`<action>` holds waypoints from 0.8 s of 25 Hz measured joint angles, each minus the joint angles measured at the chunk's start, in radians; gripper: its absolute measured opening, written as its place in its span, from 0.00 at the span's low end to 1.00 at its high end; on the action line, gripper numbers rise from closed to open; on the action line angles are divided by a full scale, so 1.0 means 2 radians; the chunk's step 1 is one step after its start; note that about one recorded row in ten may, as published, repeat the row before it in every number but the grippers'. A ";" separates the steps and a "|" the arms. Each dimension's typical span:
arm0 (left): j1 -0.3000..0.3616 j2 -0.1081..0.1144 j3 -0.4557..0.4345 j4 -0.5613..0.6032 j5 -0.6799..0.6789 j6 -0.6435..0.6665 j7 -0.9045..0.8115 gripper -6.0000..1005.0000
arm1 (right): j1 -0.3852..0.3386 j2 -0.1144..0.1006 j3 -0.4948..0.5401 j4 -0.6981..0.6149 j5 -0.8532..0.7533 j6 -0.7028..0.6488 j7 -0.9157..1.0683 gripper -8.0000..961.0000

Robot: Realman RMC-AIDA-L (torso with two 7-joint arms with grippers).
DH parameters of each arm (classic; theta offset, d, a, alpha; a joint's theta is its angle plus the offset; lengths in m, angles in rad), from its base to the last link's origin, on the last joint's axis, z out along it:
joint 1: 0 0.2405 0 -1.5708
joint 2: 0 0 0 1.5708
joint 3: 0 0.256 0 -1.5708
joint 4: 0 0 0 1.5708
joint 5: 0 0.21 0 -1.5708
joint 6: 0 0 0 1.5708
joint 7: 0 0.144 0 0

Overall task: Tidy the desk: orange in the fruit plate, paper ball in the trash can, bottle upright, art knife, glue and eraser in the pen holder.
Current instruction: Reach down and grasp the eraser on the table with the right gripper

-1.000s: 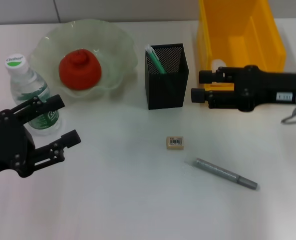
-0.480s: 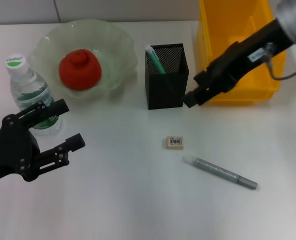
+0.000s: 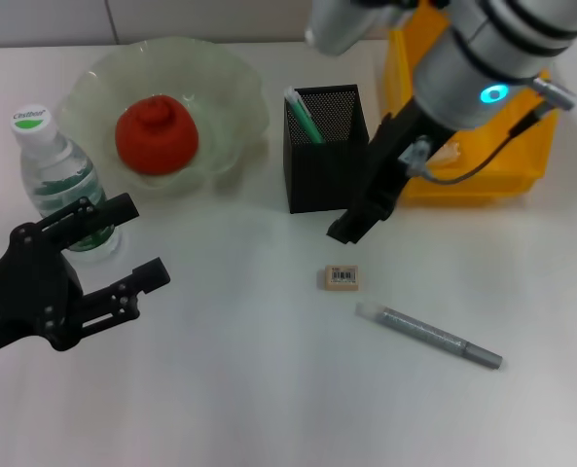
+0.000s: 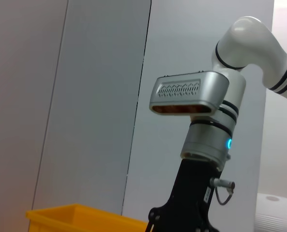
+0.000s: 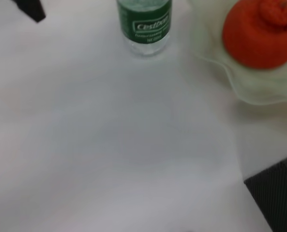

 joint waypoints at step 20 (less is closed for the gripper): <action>-0.007 0.000 0.002 -0.003 0.002 -0.011 0.001 0.79 | 0.011 0.004 -0.116 0.072 0.009 0.069 -0.013 0.66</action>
